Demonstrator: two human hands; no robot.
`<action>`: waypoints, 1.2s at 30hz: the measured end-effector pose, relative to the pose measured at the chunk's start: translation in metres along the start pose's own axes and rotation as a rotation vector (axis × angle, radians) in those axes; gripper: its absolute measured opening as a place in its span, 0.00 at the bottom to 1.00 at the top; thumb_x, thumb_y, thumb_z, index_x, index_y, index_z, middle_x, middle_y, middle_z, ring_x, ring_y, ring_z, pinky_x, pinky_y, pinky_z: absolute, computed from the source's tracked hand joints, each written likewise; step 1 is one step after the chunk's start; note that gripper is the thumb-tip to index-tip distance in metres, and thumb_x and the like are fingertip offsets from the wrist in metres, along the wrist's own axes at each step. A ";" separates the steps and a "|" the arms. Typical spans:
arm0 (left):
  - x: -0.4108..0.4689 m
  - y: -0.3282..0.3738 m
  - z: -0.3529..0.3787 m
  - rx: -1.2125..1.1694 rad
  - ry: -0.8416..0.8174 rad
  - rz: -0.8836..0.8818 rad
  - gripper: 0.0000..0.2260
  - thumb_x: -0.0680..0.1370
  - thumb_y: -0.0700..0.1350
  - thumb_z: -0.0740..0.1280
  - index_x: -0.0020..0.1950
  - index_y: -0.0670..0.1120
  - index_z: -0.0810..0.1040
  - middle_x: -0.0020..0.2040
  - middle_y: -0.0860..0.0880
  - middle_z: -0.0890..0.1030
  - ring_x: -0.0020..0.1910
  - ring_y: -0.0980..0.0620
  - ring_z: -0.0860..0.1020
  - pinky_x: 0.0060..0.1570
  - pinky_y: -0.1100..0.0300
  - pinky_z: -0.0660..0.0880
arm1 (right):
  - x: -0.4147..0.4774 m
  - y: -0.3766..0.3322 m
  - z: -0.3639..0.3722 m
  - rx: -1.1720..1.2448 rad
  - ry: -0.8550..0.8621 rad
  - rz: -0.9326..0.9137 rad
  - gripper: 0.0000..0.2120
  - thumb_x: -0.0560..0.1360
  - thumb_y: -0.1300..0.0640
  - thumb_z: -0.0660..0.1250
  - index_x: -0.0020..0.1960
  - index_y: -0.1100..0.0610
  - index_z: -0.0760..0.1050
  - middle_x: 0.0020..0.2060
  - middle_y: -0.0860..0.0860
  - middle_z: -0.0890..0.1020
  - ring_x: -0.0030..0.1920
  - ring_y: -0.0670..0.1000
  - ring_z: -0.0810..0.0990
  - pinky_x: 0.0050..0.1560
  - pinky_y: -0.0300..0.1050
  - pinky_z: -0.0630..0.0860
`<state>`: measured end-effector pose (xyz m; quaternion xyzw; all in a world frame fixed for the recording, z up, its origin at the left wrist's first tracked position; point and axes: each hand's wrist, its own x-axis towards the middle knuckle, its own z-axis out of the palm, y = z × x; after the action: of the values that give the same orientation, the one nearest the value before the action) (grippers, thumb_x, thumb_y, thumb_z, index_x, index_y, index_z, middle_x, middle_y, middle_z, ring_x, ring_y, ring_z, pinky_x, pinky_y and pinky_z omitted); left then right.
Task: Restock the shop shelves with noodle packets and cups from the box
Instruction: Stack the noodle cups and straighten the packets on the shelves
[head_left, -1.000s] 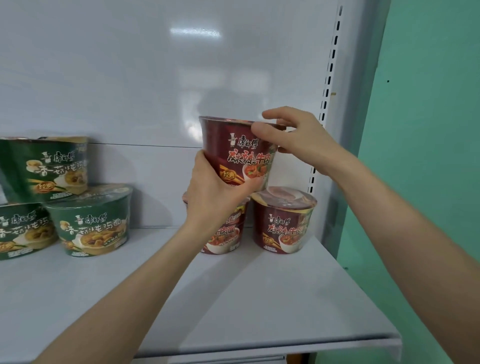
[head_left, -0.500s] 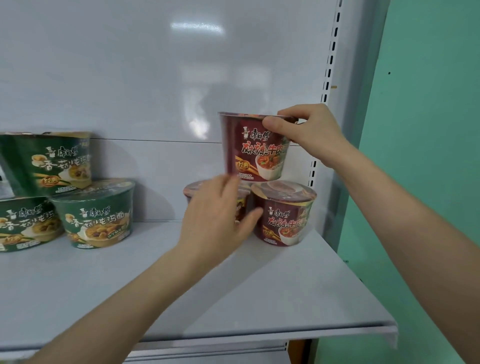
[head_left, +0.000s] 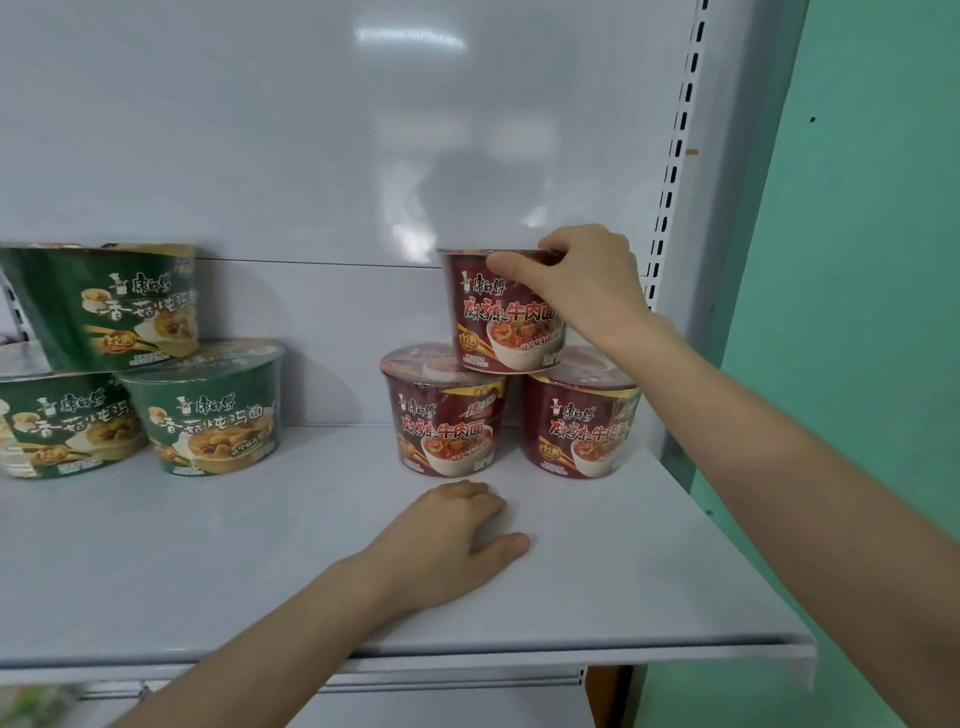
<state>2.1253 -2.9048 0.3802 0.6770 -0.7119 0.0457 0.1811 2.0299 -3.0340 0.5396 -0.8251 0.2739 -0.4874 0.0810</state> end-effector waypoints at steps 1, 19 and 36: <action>0.000 0.000 0.001 -0.001 0.001 0.000 0.41 0.65 0.70 0.42 0.60 0.44 0.75 0.61 0.48 0.75 0.61 0.53 0.71 0.60 0.65 0.64 | 0.000 0.002 0.003 -0.014 -0.006 0.002 0.30 0.67 0.35 0.67 0.36 0.66 0.76 0.34 0.57 0.81 0.39 0.56 0.78 0.39 0.49 0.70; -0.001 -0.001 0.003 0.027 -0.029 -0.010 0.41 0.66 0.69 0.40 0.62 0.45 0.73 0.63 0.48 0.74 0.62 0.52 0.70 0.63 0.59 0.66 | 0.001 0.023 -0.009 0.049 -0.179 -0.013 0.22 0.71 0.36 0.63 0.50 0.53 0.80 0.47 0.51 0.82 0.49 0.48 0.77 0.45 0.38 0.72; -0.004 0.004 -0.004 0.020 -0.014 -0.065 0.40 0.65 0.70 0.41 0.59 0.45 0.75 0.60 0.49 0.76 0.58 0.52 0.73 0.59 0.58 0.70 | -0.010 0.017 -0.008 -0.166 -0.115 -0.087 0.30 0.75 0.37 0.56 0.72 0.51 0.61 0.73 0.57 0.61 0.74 0.55 0.55 0.71 0.52 0.55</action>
<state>2.1226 -2.8996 0.3833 0.7017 -0.6904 0.0420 0.1708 2.0130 -3.0416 0.5289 -0.8667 0.2724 -0.4179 0.0066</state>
